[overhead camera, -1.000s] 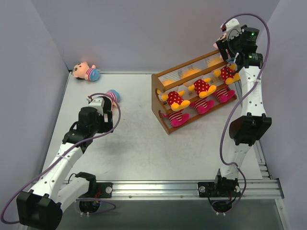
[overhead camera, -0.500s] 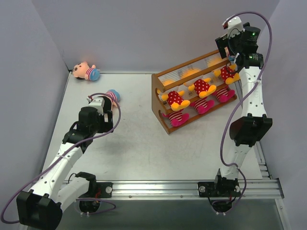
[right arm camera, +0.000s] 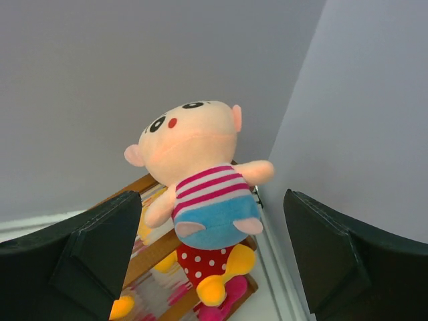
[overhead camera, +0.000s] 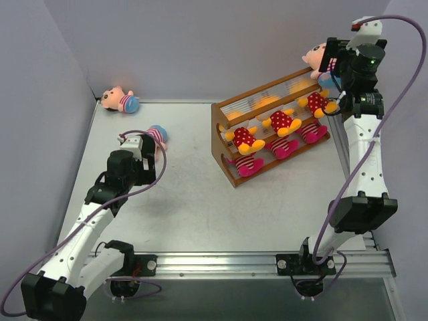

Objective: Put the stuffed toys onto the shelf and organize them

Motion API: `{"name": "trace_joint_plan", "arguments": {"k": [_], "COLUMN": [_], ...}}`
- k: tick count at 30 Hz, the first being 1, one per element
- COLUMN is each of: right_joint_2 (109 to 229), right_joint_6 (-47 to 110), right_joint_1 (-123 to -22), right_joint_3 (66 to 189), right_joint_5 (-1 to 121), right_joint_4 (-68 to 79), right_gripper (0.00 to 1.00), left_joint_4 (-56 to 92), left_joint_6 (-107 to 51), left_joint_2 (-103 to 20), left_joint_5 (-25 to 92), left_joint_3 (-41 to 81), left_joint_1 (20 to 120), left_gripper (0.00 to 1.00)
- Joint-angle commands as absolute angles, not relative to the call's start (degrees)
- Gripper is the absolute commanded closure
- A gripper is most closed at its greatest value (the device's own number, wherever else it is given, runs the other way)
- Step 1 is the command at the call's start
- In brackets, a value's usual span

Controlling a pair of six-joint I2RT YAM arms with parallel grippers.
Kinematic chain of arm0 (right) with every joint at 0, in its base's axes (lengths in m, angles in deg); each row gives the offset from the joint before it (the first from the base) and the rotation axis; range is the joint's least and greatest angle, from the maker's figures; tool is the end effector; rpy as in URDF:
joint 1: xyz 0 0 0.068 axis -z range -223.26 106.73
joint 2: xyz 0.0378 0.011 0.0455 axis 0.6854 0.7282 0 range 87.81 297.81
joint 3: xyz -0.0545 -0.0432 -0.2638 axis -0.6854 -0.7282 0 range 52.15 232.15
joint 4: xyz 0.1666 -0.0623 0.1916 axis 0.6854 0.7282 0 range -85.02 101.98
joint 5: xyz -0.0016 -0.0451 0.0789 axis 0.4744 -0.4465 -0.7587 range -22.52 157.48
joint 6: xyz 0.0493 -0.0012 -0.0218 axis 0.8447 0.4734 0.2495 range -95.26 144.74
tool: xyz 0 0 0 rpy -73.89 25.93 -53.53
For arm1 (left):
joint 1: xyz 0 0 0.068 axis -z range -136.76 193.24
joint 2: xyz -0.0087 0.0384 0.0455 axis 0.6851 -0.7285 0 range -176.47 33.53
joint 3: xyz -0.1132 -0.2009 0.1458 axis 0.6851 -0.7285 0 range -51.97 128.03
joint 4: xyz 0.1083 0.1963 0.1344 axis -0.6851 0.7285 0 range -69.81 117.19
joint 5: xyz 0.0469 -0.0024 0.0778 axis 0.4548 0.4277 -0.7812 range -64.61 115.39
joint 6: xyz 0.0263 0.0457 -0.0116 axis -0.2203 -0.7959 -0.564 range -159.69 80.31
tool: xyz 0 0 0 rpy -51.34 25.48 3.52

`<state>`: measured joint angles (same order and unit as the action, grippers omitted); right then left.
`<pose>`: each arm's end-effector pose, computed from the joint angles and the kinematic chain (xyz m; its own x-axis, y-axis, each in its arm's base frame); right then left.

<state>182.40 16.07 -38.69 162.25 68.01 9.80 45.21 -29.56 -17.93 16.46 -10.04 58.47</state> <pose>0.3676 -0.0298 0.5204 0.1696 -0.1647 -0.9716 0.1158 0.9824 -0.1463 0.1914 -0.0463 0.2766 -0.5626 -0.0269 -0.8263 0.0377 0.9976 -0.0581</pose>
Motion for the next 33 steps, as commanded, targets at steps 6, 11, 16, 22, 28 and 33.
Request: {"name": "trace_joint_plan", "arguments": {"k": [6,11,16,22,28,33], "right_joint_2": [177.11,177.81,179.39,182.20,182.91,183.26], "right_joint_6": [37.04,42.49,47.94,52.42,54.71,56.03], "right_joint_1": [-38.34,-38.34,-37.90,-37.29,-37.38,-37.29], "right_joint_3": [156.92,155.42,155.68,157.43,156.65,156.74], "right_joint_5": [83.64,85.06,83.39,81.01,79.96,79.52], "right_joint_4": [13.86,15.27,14.30,15.09,13.60,12.89], "right_gripper": [0.10,0.05,0.01,0.02,0.14,0.23], "left_joint_4": [44.80,44.71,44.80,44.89,44.98,44.98], "left_joint_6": [-28.35,-28.17,-28.35,-28.61,-28.79,-28.88], "left_joint_2": [-13.49,-11.38,-10.33,-9.27,-8.57,-8.30], "left_joint_5": [14.14,13.53,13.35,13.00,12.39,12.12], "left_joint_3": [-8.12,-8.38,-8.47,-8.56,-8.64,-8.73], "left_joint_1": [59.24,60.47,61.00,61.52,62.49,62.93], "left_gripper": [0.05,0.05,0.05,0.05,0.05,0.05]}}
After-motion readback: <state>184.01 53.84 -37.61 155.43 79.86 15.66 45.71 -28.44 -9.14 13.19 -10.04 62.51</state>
